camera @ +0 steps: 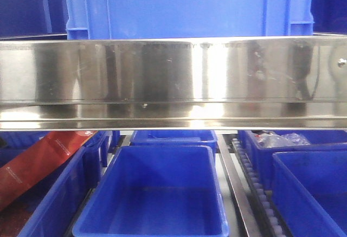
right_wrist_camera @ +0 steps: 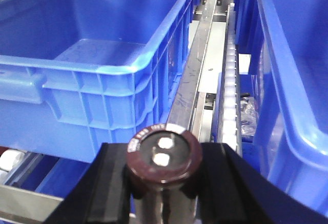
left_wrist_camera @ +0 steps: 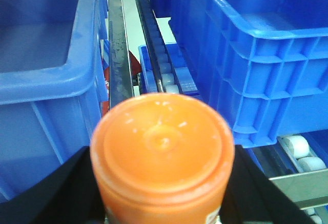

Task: Place cylindrical capacitor in blue bin on shelf
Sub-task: 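Lower the left gripper into a blue bin and release the orange cylinder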

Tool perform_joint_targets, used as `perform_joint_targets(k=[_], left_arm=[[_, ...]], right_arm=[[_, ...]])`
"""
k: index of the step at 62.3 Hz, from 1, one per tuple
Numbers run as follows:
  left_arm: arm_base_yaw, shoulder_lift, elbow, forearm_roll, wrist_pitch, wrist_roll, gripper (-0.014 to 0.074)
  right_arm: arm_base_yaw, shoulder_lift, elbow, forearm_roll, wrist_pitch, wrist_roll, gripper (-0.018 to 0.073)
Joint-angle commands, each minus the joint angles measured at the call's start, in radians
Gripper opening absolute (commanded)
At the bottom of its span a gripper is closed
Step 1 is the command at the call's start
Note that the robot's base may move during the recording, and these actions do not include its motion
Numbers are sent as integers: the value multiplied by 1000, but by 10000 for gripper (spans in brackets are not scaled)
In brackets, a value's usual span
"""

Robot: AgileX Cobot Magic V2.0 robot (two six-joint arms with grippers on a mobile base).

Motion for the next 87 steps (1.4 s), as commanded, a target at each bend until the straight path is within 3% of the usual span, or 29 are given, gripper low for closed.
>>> perform_joint_targets(k=[1,61,87], left_arm=[[-1,-5,-1,-3,-18,-8,-111],[-1,-5,-1,-3,-18,-8,-111],[-1,-5,-1,-11,-74,-8,-111]], right_arm=[[1,-4,-10,1,-26,-5,-154],[1,-4,-10,1,-28,-5,-154],[1,-4,-10,6,-84,-5,-154]])
